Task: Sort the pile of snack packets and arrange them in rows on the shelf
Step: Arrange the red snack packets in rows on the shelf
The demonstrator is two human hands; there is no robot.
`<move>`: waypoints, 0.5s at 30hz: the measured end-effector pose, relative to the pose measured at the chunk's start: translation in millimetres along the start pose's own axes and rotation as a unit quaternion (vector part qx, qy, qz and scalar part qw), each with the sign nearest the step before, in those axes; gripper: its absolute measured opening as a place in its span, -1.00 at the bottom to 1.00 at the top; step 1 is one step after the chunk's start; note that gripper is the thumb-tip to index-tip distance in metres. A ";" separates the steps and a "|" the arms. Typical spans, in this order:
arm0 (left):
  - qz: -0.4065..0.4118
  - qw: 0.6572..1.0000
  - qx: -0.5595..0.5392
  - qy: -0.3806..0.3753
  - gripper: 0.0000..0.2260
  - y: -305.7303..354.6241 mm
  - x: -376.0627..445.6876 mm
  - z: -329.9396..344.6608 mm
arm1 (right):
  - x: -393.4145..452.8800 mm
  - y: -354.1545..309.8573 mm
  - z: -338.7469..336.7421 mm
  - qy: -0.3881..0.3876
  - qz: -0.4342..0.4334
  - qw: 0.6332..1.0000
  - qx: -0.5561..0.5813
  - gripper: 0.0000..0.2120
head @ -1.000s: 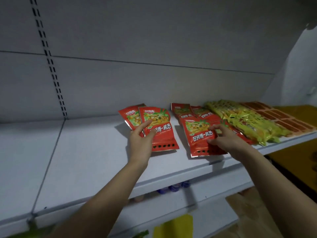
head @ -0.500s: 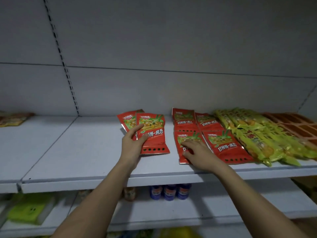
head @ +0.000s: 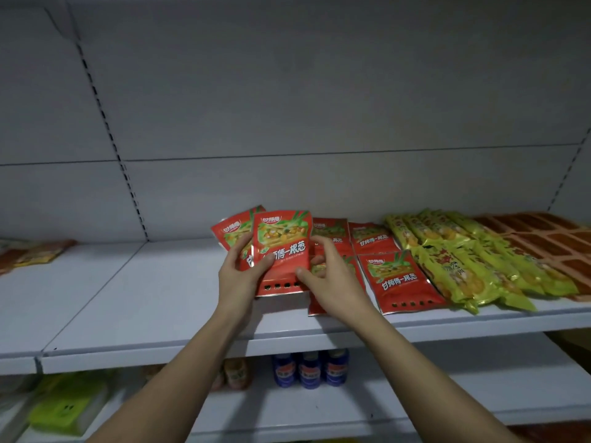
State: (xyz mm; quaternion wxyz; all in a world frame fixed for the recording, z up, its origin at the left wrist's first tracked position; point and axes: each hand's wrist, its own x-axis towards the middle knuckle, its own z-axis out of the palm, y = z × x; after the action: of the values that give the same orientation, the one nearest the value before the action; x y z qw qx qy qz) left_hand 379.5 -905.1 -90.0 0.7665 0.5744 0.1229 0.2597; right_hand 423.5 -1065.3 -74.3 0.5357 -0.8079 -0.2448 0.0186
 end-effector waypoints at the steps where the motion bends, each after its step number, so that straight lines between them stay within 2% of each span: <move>1: 0.009 1.000 0.007 -0.008 -0.49 1.2 0.9 7.7 | 3.1 1.5 -2.0 0.022 -0.012 1.000 0.008 -0.47; 6: 0.021 0.998 0.039 -0.034 -0.52 -5.5 14.8 41.2 | 24.9 17.6 -22.3 0.069 -0.006 0.998 -0.003 -0.49; 11: -0.024 0.998 0.016 -0.051 -0.66 -18.3 46.3 63.1 | 55.8 41.5 -62.6 0.088 0.054 0.994 0.037 -0.54; 15: -0.026 0.996 0.048 -0.070 -0.51 -21.0 86.8 62.5 | 91.7 62.4 -112.2 0.143 0.080 0.986 -0.009 -0.63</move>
State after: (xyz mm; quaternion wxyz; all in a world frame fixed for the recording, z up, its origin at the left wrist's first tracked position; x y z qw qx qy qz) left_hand 487.8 -913.6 -80.9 0.7513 0.6238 0.0959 0.1930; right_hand 560.4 -1142.4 -59.9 0.5548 -0.8239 -0.1006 -0.0566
